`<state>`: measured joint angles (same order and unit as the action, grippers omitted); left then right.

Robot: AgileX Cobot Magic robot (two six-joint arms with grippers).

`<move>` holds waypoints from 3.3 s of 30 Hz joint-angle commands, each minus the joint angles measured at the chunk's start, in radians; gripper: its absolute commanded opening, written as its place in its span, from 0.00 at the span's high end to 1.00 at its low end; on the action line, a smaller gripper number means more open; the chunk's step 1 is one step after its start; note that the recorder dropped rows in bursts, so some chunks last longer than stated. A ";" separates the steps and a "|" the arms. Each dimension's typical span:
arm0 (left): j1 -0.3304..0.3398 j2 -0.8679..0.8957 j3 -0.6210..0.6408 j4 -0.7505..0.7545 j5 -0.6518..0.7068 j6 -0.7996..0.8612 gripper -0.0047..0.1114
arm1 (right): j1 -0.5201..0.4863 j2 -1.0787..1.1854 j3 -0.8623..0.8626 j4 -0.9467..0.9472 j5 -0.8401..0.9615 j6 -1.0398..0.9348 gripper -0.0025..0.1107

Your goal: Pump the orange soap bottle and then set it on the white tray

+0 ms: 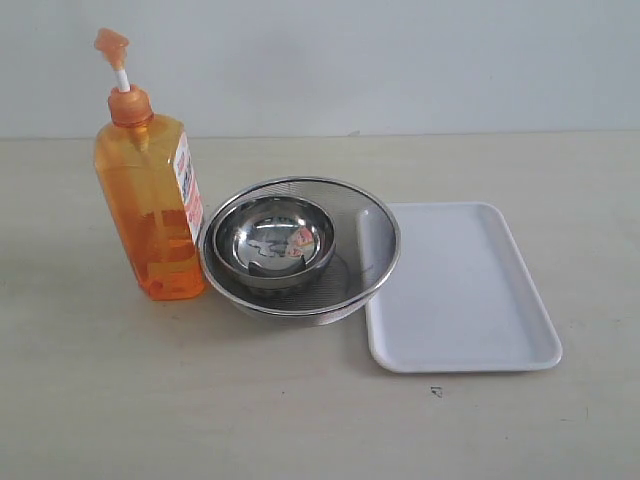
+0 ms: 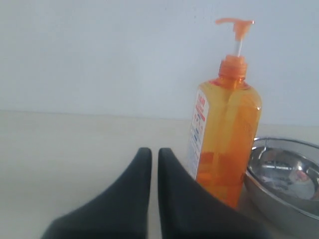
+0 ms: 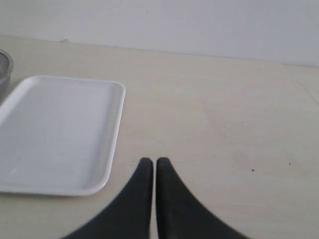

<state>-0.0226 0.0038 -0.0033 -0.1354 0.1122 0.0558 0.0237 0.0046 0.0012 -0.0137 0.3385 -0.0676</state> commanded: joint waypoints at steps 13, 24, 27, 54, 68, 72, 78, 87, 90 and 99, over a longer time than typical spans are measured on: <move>0.002 0.205 -0.210 0.002 0.078 0.004 0.92 | -0.004 -0.005 -0.001 0.003 -0.009 0.002 0.98; 0.002 0.505 -0.356 -0.006 0.180 0.004 0.92 | -0.004 -0.005 -0.001 0.003 -0.009 0.002 0.98; 0.002 0.520 -0.356 -0.006 0.125 0.004 0.92 | -0.004 -0.005 -0.001 0.003 -0.009 0.002 0.98; 0.002 0.520 -0.356 -0.006 -0.035 0.004 0.92 | -0.004 -0.005 -0.001 0.003 -0.009 0.002 0.98; -0.072 0.619 -0.356 -0.043 0.003 0.042 0.92 | -0.004 -0.005 -0.001 -0.023 -0.239 -0.069 0.98; -0.202 0.773 -0.358 -0.041 -0.080 0.056 0.92 | -0.004 -0.005 -0.001 -0.022 -0.338 -0.044 0.98; -0.364 0.969 -0.358 -0.041 -0.304 0.056 0.92 | -0.004 -0.005 -0.001 -0.013 -0.396 0.097 0.98; -0.451 1.168 -0.424 0.002 -0.405 0.056 0.92 | -0.004 -0.005 -0.001 -0.011 -0.403 0.097 0.98; -0.451 1.211 -0.445 0.002 -0.407 0.056 0.88 | -0.004 -0.005 -0.001 -0.011 -0.392 0.097 0.98; -0.451 1.241 -0.458 0.002 -0.447 0.052 0.29 | -0.004 0.048 -0.001 0.003 -0.412 0.097 0.98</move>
<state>-0.4659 1.2430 -0.4558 -0.1306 -0.2977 0.1064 0.0237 0.0279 0.0012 -0.0179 -0.0548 0.0303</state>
